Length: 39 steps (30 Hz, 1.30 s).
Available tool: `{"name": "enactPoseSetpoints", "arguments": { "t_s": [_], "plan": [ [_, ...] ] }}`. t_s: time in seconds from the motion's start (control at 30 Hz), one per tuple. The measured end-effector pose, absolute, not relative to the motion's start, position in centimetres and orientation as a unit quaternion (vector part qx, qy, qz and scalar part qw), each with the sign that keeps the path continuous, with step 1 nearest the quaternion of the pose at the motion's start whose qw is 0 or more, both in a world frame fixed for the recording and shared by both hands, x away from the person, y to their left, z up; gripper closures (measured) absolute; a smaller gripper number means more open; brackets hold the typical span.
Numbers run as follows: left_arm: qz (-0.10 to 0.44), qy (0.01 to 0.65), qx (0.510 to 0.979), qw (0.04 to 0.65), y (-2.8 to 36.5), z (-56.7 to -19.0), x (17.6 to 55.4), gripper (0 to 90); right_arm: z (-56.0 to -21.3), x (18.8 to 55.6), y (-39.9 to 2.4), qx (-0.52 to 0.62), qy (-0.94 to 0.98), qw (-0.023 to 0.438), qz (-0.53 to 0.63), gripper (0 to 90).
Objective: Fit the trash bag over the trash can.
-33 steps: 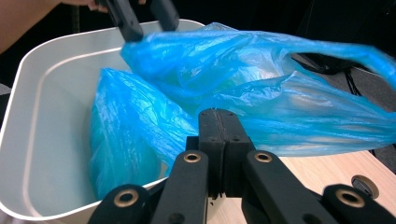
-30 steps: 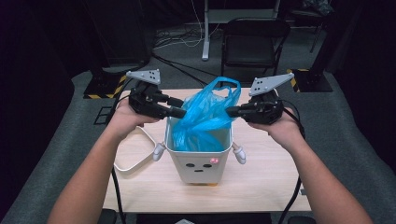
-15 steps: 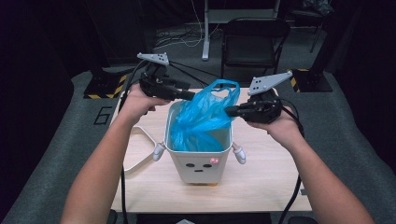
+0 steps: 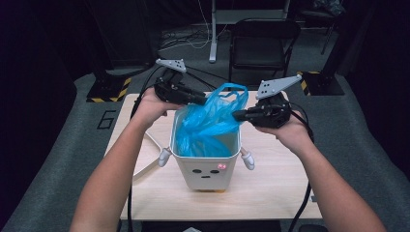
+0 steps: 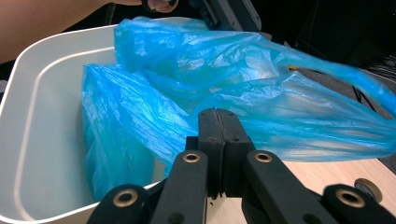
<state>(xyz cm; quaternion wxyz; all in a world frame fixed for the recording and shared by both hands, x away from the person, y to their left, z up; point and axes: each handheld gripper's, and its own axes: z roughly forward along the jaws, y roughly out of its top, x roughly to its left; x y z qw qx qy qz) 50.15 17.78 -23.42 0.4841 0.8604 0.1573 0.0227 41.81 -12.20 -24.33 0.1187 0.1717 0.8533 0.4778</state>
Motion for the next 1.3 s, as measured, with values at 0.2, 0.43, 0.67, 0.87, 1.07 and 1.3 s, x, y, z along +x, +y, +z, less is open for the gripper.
{"name": "enactPoseSetpoints", "arguments": {
  "t_s": [0.2, 0.43, 0.67, 0.87, 1.07, 1.3],
  "plan": [
    [0.039, 0.145, 0.856, 0.495, 19.3, -22.4, 49.2, 87.5, -24.1, 41.7, -12.4, 0.172, 0.851, 0.123, 0.481, 89.3],
    [0.053, 0.137, 0.853, 0.5, 21.5, -22.0, 47.3, 89.3, -24.1, 41.2, -13.0, 0.173, 0.847, 0.13, 0.485, 89.3],
    [0.061, 0.118, 0.853, 0.505, 23.1, -22.2, 44.8, 89.3, -23.8, 39.8, -13.5, 0.165, 0.841, 0.139, 0.497, 89.3],
    [0.059, 0.095, 0.848, 0.519, 23.6, -22.5, 42.3, 89.3, -24.1, 38.2, -13.4, 0.146, 0.841, 0.143, 0.501, 88.9],
    [0.061, 0.082, 0.851, 0.515, 23.8, -23.3, 40.2, 89.4, -24.5, 36.6, -13.8, 0.138, 0.836, 0.144, 0.51, 88.8],
    [0.065, 0.081, 0.853, 0.512, 24.2, -24.0, 39.2, 89.3, -24.6, 35.5, -13.9, 0.127, 0.838, 0.15, 0.51, 88.4]
  ]
}}
